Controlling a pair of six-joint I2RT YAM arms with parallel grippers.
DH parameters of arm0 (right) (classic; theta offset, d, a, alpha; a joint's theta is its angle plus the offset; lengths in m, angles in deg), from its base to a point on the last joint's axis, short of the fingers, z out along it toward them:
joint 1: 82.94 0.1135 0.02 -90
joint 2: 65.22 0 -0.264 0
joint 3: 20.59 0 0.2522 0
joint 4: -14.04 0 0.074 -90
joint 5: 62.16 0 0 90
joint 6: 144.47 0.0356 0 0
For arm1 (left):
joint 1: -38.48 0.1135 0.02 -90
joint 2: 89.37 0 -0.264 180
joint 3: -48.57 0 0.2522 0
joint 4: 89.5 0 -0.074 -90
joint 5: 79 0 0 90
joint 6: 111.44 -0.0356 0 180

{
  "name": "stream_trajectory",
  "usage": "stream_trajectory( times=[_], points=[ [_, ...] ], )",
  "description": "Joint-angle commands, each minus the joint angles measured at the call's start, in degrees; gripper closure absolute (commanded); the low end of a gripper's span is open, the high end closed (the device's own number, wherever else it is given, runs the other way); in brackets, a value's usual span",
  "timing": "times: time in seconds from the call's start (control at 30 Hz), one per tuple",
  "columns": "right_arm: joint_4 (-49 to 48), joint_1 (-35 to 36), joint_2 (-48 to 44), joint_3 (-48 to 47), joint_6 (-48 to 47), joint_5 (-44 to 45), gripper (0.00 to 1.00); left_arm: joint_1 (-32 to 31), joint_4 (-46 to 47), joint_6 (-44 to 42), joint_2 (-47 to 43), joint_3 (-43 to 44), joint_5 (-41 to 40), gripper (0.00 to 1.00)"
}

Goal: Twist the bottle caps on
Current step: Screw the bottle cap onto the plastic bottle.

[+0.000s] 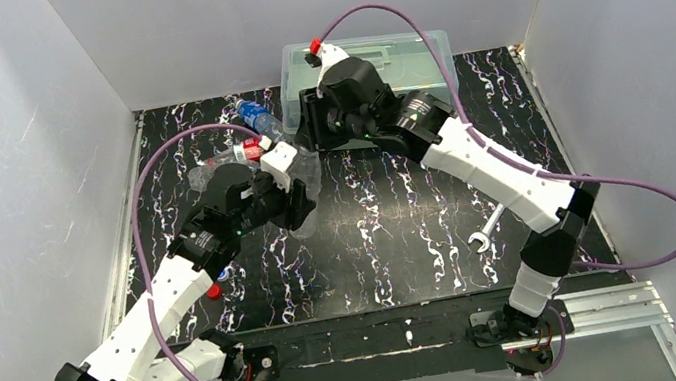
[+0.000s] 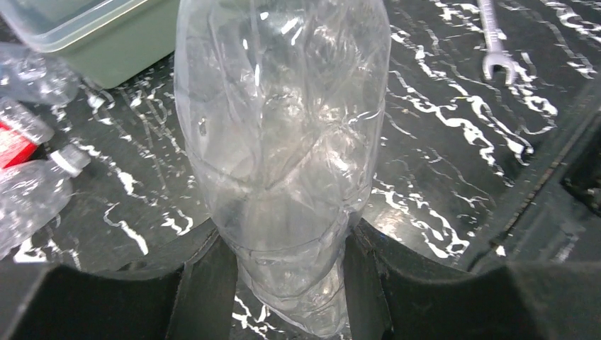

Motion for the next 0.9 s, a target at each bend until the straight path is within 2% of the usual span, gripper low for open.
stream_trajectory(
  times=[0.0, 0.1, 0.17, 0.27, 0.37, 0.5, 0.63, 0.77, 0.87],
  points=[
    [6.83, 2.79, 2.64, -1.73, 4.98, 8.36, 0.99, -1.3, 8.11, -1.72, -0.37, 1.6, -11.93, 1.0],
    [5.61, 2.82, 2.53, -2.83, 4.82, 9.17, 0.97, -1.4, 8.13, -1.78, -1.45, 0.12, -13.21, 1.0],
    [4.6, 2.79, 1.88, -3.53, 3.84, 9.05, 0.78, -1.4, 7.72, -1.72, -2.1, -0.98, -12.5, 1.0],
    [2.69, 1.83, -0.67, -3.57, 1.33, 7.92, 0.37, -1.24, 5.71, -2.42, -2.49, -2.26, -10.03, 1.0],
    [-0.3, -1.23, -5.07, -1.34, -1.56, 3.45, 0.04, -0.21, 3.47, -3.3, -2.92, -3.36, -3.35, 1.0],
    [-4.4, -7.54, -11.83, 4.16, -7.36, -9.65, 0.02, 2.43, 1.95, -4.42, -4.21, -4.63, 12.93, 1.0],
    [-10.21, -12.72, -18.33, 12.73, -13.01, -29.17, 0.02, 4.48, 1.42, -4.83, -4.86, -4.74, 31.35, 1.0],
    [-14.6, -13.75, -22.53, 19.16, -15.98, -43.65, 0.02, 4.76, 1.62, -3.79, -4.25, -4.05, 43.23, 1.0],
    [-19.07, -13.75, -23.23, 21.99, -14.16, -51.99, 0.06, 4.69, 1.53, -2.7, -3.63, -3.48, 48.16, 1.0]
  ],
)
